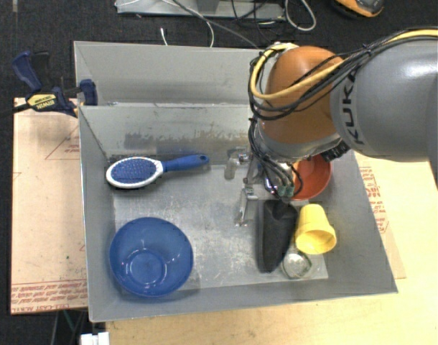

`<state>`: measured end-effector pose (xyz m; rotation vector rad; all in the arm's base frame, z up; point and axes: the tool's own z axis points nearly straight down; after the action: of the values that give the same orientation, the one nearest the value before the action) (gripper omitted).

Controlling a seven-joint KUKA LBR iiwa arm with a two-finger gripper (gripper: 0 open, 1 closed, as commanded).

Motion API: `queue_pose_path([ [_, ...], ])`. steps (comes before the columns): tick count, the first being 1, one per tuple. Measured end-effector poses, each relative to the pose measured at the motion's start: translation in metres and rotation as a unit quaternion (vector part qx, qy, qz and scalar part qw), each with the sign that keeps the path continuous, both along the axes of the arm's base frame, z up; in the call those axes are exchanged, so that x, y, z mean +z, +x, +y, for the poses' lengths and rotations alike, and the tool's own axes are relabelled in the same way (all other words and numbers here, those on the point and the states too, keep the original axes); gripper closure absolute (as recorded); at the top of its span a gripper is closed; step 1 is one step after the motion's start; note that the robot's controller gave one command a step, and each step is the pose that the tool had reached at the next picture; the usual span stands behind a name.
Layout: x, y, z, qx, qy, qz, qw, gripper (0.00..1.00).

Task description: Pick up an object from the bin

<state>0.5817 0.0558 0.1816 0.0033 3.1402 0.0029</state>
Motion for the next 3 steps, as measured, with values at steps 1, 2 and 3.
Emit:
queue_pose_path([
  [1,0.000,0.000,0.000,0.000,0.000,0.0000,1.0000,0.00],
  [2,0.015,-0.001,0.004,0.010,0.001,-0.0018,0.9999,0.00],
  [3,-0.023,-0.056,-0.080,0.061,0.000,0.0028,0.9981,0.00],
])
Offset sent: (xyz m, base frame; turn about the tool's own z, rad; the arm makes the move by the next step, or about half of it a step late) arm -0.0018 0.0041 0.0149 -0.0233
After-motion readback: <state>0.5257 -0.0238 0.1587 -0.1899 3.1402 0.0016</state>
